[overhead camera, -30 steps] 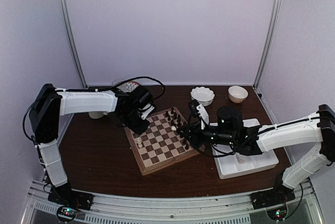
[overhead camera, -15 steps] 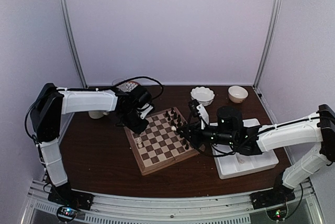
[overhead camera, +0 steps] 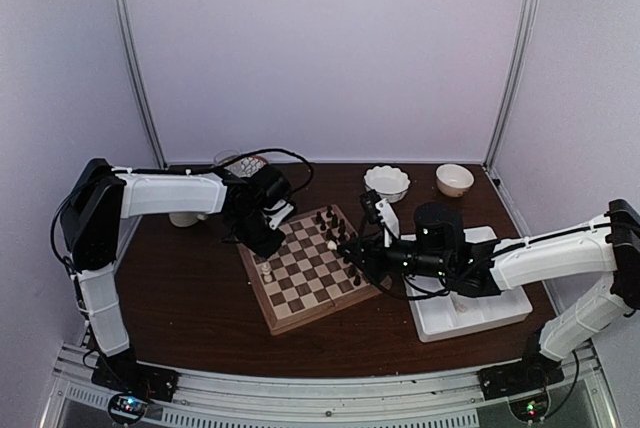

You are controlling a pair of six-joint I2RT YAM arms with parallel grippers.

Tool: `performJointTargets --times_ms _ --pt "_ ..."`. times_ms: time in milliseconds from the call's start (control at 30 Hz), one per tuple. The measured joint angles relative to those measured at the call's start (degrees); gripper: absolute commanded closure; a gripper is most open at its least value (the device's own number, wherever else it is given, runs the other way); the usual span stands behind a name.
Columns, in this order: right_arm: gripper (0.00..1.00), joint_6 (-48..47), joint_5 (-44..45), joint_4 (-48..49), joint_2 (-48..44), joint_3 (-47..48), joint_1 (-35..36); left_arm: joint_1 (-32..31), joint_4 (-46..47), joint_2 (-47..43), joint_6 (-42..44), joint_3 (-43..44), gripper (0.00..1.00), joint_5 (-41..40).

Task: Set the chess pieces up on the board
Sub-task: Place the pawn on c2.

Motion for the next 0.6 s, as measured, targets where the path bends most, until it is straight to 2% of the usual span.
performJointTargets --times_ms 200,600 --pt "1.00 0.0 0.0 0.0 0.0 0.0 0.0 0.0 0.0 0.0 0.0 0.0 0.83 0.2" --pt "1.00 0.0 0.0 0.0 0.0 0.0 0.0 0.0 0.2 -0.4 0.0 -0.1 0.80 0.7"
